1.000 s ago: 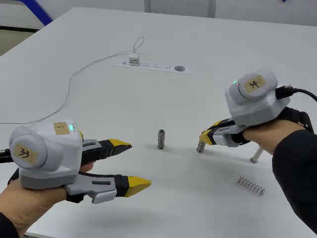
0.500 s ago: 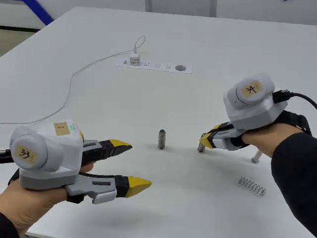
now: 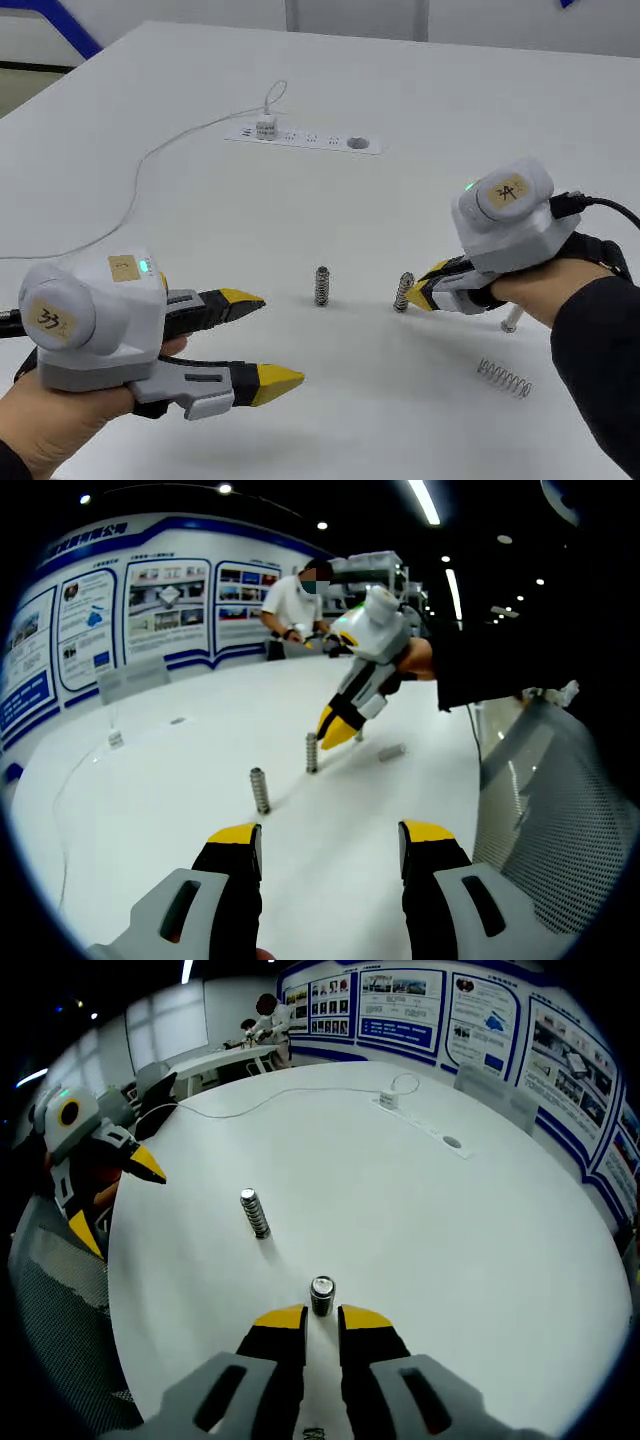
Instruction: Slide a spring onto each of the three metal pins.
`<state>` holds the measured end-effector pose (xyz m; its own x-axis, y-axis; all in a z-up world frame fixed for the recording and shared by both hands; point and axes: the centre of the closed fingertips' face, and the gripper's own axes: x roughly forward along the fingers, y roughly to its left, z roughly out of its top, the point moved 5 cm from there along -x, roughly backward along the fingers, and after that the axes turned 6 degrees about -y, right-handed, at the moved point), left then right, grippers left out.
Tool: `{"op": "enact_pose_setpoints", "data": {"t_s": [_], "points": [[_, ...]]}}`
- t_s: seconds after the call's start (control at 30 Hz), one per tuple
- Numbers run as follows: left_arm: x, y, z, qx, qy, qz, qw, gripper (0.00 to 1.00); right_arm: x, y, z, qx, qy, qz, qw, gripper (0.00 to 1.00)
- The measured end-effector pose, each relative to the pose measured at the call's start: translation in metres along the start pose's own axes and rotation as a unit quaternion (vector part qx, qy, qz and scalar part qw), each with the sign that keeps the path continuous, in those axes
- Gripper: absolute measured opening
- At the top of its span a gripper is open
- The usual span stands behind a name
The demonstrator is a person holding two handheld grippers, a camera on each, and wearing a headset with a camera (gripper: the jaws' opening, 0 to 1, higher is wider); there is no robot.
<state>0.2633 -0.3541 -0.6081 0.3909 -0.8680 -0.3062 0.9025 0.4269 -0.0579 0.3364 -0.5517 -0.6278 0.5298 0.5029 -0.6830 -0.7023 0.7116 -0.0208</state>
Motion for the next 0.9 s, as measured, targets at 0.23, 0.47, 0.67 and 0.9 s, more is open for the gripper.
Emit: {"op": "enact_pose_setpoints", "data": {"t_s": [0.23,0.47,0.67,0.9], "points": [[0.001,-0.001,0.0,0.001,0.0,-0.003,1.0,0.56,-0.009,0.0,-0.008,-0.002,0.004,-0.003,1.0,0.14],[0.001,-0.002,0.001,0.005,0.001,-0.006,1.0,0.56,-0.016,0.0,-0.016,-0.001,0.008,-0.006,1.0,0.14],[0.001,-0.003,0.002,0.008,0.001,-0.007,0.9999,0.56,-0.024,0.002,-0.027,0.002,0.015,-0.008,0.9999,0.14],[0.002,-0.004,0.002,0.011,0.003,-0.01,0.9999,0.56,-0.034,0.001,-0.038,0.001,0.021,-0.01,0.9997,0.14]]}}
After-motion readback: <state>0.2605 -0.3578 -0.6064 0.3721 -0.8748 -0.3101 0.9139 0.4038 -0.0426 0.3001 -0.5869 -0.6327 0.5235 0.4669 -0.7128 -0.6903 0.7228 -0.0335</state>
